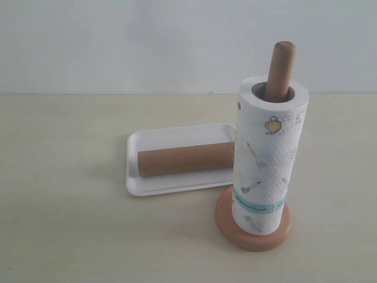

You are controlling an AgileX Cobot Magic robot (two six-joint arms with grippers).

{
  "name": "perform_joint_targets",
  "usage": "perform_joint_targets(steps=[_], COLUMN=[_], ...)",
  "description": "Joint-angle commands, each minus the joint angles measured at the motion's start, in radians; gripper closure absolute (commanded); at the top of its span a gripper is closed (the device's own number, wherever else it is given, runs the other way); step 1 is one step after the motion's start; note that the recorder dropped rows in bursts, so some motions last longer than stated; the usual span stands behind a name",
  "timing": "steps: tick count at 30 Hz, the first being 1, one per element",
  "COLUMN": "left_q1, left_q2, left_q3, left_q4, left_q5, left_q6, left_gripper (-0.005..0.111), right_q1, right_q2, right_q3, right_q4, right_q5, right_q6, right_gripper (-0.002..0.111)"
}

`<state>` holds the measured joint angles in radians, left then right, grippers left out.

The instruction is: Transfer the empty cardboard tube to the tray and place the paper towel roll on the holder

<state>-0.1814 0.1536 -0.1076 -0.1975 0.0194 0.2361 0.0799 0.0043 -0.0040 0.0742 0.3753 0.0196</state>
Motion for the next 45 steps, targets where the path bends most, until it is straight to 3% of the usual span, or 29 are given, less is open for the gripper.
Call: perform_joint_targets(steps=[1,4,13,18,45], left_q1=[-0.002,0.008,0.12,0.128,0.128], left_q2=[-0.023,-0.044,-0.154,-0.154,-0.154], left_q3=[0.088,0.108,0.108,0.108,0.108], left_q4=[-0.027,-0.027,-0.024,-0.024,0.049], left_q5=[-0.03,-0.03,0.169,0.277,0.272], left_q6=[-0.071,-0.135,-0.141,-0.141,-0.213], left_gripper=[0.101,0.101,0.101,0.101,0.101], right_q1=[0.001,0.001,0.001,0.001,0.001], right_q2=[-0.004,-0.004,-0.004,-0.004,-0.004], right_q3=[0.004,0.004,0.004,0.004,0.004], right_q4=[-0.006,-0.006,-0.006,-0.006,-0.003], right_q5=[-0.005,-0.005,-0.005,-0.005,-0.005], right_q6=[0.001,0.001,0.001,0.001,0.001], right_gripper=[0.108,0.108,0.108,0.108,0.108])
